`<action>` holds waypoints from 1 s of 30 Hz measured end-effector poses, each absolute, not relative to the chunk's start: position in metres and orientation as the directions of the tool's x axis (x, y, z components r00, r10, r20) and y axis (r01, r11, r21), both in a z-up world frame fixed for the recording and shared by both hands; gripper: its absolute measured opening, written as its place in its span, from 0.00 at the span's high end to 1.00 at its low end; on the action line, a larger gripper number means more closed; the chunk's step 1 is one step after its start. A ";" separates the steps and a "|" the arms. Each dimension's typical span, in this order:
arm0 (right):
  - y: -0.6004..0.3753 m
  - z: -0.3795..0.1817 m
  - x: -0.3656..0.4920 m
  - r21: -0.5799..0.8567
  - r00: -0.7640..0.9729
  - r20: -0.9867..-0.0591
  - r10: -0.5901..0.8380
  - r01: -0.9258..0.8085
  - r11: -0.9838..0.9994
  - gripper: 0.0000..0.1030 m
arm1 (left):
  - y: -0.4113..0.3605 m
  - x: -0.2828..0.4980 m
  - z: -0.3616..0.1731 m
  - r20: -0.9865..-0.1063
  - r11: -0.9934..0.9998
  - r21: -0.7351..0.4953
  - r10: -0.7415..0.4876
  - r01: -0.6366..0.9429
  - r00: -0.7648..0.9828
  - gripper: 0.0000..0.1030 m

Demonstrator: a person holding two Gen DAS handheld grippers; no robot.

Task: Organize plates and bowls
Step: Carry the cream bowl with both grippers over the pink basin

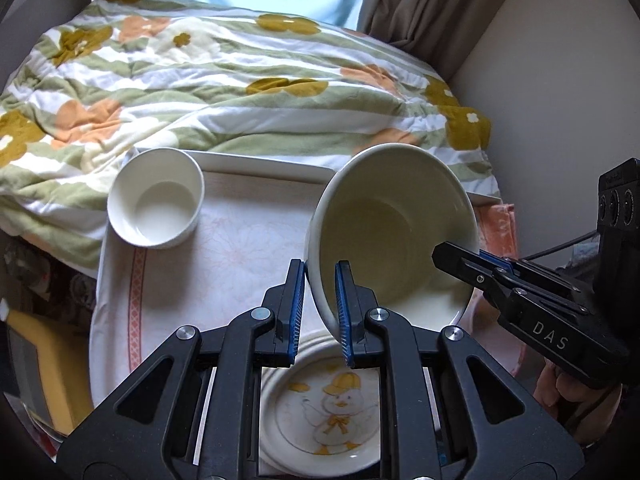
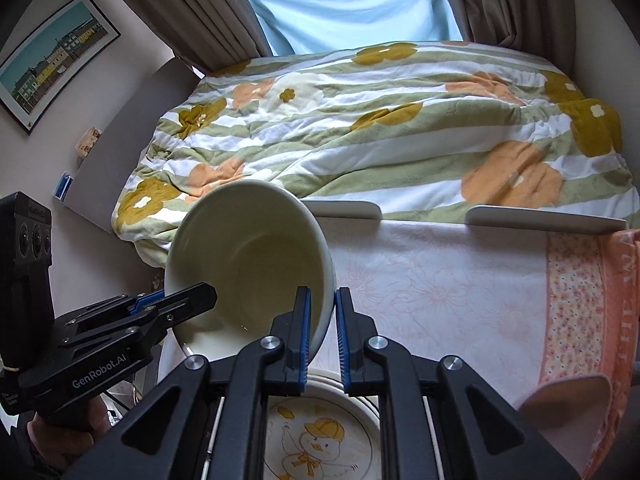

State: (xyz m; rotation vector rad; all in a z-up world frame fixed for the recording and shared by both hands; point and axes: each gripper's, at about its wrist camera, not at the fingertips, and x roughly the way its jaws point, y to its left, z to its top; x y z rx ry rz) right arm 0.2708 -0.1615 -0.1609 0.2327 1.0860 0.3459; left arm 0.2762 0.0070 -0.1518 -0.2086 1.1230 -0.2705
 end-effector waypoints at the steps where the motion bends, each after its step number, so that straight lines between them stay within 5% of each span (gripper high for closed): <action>1: -0.170 -0.155 0.263 0.343 0.430 -0.819 0.379 -0.162 0.925 0.89 | -0.004 0.269 -0.147 -0.854 0.945 -0.308 -0.326 0.112 0.404 0.87; 14: -0.316 -0.140 0.168 0.308 0.489 -0.821 0.296 -0.057 0.950 0.89 | -0.167 0.191 -0.145 -0.864 0.928 -0.293 -0.361 0.231 0.351 0.87; 30: -0.382 -0.225 0.130 0.312 0.395 -0.888 0.236 0.140 0.940 0.89 | -0.252 0.191 -0.238 -0.953 0.914 -0.202 -0.266 0.353 0.142 0.87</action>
